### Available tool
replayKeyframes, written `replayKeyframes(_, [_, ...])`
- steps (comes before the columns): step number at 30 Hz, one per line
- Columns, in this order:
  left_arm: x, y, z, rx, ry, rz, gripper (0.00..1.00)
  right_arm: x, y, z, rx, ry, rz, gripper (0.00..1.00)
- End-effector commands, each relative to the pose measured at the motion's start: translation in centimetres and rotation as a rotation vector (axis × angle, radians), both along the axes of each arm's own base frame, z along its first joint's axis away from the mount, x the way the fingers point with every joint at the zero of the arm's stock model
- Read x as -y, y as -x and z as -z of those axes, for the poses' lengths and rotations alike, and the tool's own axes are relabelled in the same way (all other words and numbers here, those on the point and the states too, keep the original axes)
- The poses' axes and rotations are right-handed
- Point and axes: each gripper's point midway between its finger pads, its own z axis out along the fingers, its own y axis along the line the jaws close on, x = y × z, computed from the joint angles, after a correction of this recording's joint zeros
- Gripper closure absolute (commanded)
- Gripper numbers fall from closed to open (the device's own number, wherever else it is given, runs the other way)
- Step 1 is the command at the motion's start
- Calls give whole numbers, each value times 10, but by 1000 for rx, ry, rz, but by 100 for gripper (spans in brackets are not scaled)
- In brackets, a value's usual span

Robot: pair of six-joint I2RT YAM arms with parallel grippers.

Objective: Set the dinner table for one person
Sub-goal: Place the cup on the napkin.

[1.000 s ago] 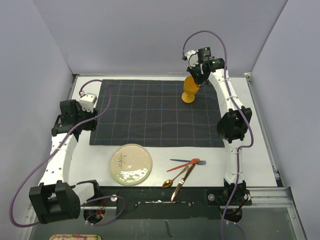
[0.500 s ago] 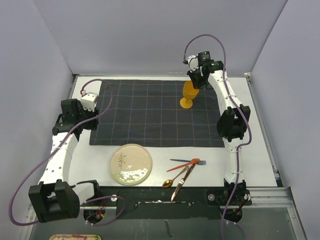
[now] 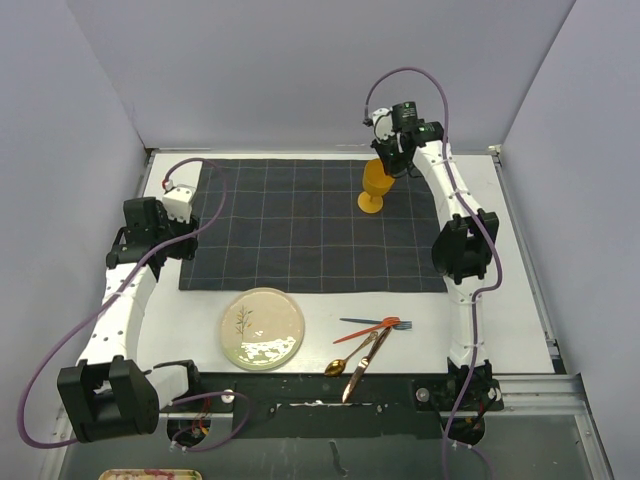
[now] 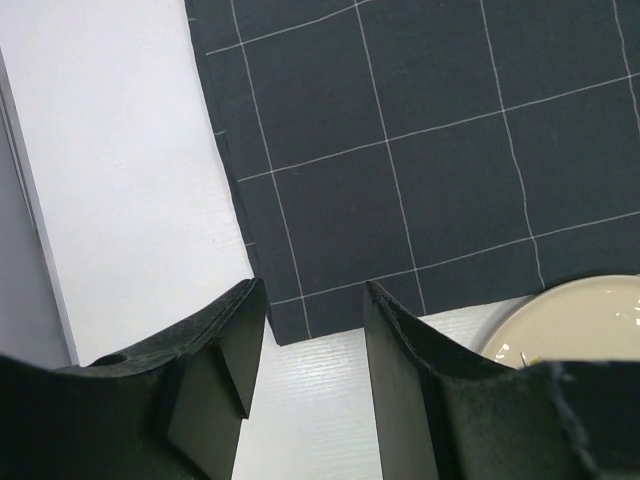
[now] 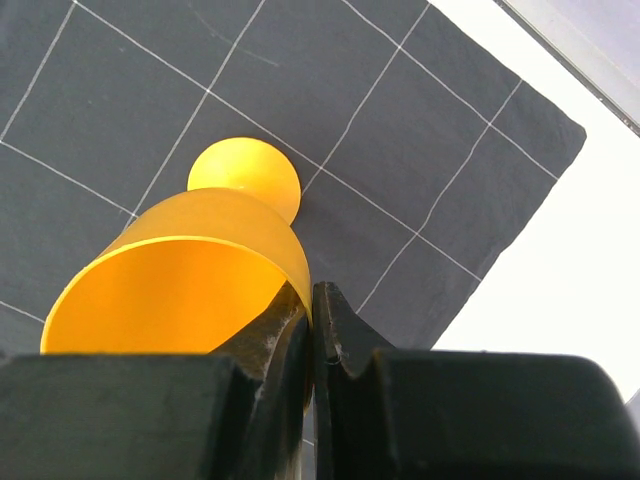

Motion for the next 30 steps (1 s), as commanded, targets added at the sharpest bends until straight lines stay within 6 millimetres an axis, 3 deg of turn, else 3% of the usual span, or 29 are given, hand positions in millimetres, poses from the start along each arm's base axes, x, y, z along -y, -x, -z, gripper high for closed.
replayKeyframes(1, [3,-18,-19,85,-5,27,57,-4,-14,-50,142,-33,20,100])
replayKeyframes(9, [3,-20,-14,72,-5,32,57,-8,-21,-62,184,-46,27,100])
replayKeyframes(18, [2,-22,-9,63,-13,39,57,-11,-28,-37,150,-40,28,100])
replayKeyframes(30, [3,-25,-2,39,-17,56,58,-12,-32,-25,139,-28,25,99])
